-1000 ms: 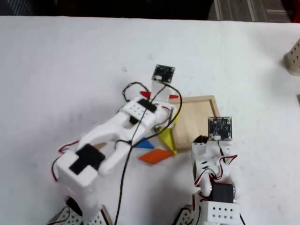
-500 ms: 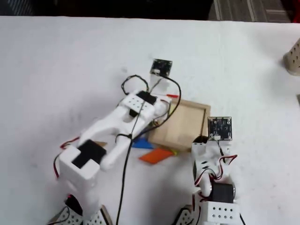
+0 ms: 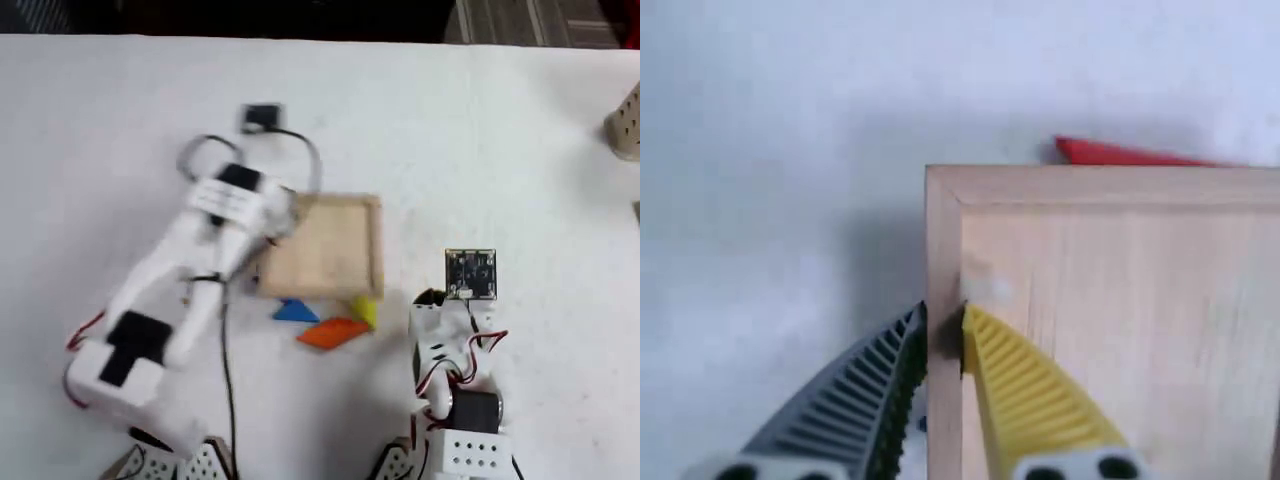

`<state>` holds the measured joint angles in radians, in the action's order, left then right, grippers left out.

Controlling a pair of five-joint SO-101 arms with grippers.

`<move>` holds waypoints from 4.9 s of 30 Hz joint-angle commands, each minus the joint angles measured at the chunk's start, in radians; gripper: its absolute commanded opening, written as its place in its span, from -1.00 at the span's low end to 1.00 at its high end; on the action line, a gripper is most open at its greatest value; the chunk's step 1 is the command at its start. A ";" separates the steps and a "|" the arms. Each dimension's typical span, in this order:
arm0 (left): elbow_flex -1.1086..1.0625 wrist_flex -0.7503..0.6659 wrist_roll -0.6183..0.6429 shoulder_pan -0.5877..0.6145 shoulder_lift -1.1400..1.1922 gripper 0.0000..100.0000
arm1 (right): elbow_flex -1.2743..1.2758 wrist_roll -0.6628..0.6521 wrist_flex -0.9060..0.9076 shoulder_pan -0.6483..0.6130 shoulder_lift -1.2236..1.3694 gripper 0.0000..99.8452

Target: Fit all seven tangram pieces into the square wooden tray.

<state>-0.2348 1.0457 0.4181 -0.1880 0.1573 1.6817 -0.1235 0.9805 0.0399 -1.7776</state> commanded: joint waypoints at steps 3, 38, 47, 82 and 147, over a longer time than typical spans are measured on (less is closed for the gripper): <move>-0.017 0.003 -0.002 0.341 -0.156 -0.95 | 0.009 0.003 0.007 0.004 -0.018 -0.96; -0.331 -0.338 0.006 0.766 -0.160 -0.46 | -0.100 0.003 -0.019 0.193 -0.019 -0.96; -0.336 -0.338 0.000 0.731 -0.160 -0.46 | -0.183 0.003 -0.010 0.001 -0.013 -0.96; -0.359 -0.408 0.000 0.710 -0.153 -0.46 | -0.827 -0.330 -0.438 -0.796 1.590 -0.73; -0.359 -0.408 0.000 0.710 -0.153 -0.46 | -1.152 -0.195 -0.174 -0.713 1.685 -0.95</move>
<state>-0.6030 0.6621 0.4166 0.5378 0.0575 0.5692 -0.4810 0.7994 -0.7043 0.0084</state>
